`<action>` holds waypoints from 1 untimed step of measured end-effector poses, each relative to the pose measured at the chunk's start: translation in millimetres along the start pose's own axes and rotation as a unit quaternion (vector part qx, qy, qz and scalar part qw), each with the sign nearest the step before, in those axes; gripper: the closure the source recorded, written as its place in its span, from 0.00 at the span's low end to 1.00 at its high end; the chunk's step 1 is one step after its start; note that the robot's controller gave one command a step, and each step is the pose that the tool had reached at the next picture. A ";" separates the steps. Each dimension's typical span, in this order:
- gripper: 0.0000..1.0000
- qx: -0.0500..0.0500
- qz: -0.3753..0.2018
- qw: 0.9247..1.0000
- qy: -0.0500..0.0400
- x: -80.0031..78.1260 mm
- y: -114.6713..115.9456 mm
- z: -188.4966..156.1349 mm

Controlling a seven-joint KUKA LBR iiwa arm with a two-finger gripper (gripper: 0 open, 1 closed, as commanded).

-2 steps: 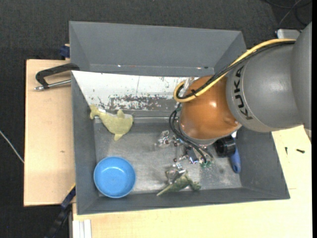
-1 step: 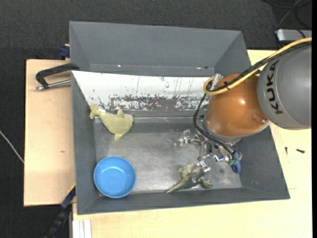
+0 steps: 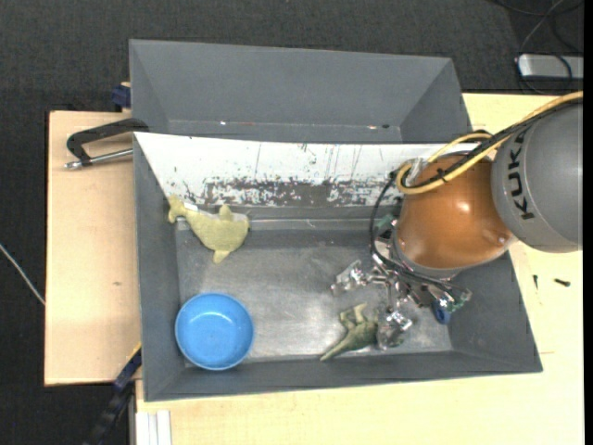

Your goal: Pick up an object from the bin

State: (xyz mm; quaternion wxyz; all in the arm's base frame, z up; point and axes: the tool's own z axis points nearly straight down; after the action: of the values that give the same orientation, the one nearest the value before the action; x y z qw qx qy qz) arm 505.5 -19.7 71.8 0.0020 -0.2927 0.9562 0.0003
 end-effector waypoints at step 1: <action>1.00 0.001 0.000 1.000 -0.002 -1.4 -0.3 -1.2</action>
Offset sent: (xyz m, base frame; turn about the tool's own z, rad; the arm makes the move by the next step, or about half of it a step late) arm 0.0000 0.0000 0.0000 0.0000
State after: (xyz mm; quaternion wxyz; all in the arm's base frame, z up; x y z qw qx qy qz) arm 506.8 -19.2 72.9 0.0044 -0.2923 0.9563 0.0001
